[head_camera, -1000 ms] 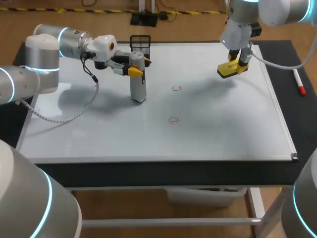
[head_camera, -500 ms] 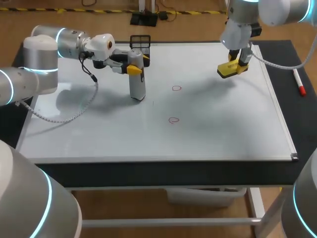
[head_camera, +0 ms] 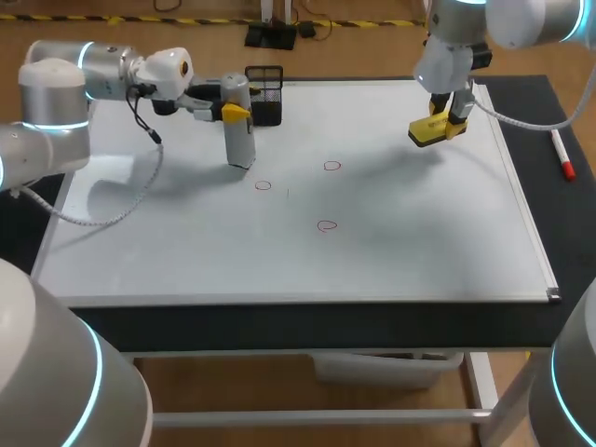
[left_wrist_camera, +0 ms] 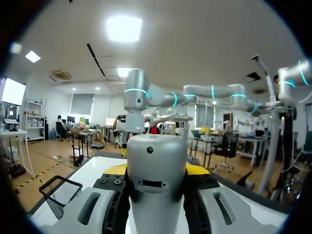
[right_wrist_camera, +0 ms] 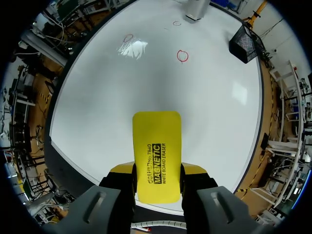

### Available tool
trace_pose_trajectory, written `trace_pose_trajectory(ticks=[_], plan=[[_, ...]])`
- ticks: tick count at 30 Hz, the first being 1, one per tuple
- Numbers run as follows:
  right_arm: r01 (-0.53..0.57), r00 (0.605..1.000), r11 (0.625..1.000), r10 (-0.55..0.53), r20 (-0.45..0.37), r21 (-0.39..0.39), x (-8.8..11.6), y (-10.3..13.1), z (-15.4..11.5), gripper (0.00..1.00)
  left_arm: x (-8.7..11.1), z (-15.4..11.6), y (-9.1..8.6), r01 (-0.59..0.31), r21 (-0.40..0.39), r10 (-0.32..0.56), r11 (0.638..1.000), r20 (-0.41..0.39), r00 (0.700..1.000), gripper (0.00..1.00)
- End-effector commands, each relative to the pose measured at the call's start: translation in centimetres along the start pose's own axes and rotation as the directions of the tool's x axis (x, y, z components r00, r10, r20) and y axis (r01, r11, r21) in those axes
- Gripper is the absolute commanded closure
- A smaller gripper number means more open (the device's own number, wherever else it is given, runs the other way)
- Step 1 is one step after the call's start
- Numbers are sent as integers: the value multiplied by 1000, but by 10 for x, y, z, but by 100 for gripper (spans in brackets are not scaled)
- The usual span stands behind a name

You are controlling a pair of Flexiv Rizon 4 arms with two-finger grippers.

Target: Pick up the inspection probe, press it on each red-marked spot on the whiteboard one by one, put down the probe, pick up the eraser, and wipe off all the red marks.

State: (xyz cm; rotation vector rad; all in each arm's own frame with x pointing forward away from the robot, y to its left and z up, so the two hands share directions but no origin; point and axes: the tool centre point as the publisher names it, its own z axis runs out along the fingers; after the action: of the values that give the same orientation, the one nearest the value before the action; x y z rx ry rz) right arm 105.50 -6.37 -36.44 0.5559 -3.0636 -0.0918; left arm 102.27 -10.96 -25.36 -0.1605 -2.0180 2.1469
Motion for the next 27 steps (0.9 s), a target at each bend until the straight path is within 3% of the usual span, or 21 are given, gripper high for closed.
trace_pose_trajectory(ticks=[1,12,27], plan=[[1,1000,1000,-1,-6,3,-1,-1,-1,100,2,-9,-10,-7,-24,9,1000,73,997,100],[1,1000,1000,-1,-6,3,-1,-1,-1,100,-20,-52,-23,-43,-23,47,999,209,977,100],[1,1000,1000,-1,-6,3,-1,-1,-1,100,-31,-107,-26,-54,-31,61,998,371,927,100]])
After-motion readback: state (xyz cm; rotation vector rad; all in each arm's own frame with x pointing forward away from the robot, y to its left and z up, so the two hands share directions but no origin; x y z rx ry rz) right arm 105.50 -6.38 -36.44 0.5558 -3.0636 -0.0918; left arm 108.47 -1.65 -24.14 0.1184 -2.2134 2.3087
